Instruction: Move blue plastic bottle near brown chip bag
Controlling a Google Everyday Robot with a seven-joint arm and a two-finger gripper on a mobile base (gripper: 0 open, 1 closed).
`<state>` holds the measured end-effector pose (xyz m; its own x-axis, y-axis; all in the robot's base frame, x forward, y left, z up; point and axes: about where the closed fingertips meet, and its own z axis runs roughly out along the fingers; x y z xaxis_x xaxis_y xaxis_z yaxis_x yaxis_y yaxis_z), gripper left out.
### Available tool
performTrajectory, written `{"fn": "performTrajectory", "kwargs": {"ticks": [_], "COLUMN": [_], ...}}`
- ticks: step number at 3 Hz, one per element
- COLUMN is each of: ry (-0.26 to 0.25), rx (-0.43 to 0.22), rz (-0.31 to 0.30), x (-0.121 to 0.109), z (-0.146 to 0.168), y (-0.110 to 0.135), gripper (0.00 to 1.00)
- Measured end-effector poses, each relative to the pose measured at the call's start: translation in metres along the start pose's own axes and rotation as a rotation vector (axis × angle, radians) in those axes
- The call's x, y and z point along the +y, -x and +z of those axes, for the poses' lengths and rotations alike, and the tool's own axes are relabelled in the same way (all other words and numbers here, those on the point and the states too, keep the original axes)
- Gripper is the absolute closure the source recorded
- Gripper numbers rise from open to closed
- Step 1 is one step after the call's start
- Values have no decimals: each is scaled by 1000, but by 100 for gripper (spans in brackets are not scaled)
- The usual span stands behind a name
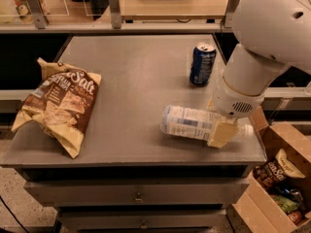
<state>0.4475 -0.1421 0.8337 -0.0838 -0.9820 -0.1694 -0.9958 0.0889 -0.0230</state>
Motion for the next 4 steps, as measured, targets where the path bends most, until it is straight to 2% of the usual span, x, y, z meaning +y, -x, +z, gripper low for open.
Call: {"fn": "performTrajectory", "kwargs": {"ticks": [1, 3, 4], "ry": [4, 16, 18], "rx": [-18, -70, -67], "rz": [-29, -236, -340], "x": [1, -6, -7], "z": [4, 16, 24], "y": [11, 95, 140], "gripper": [100, 100, 100]}}
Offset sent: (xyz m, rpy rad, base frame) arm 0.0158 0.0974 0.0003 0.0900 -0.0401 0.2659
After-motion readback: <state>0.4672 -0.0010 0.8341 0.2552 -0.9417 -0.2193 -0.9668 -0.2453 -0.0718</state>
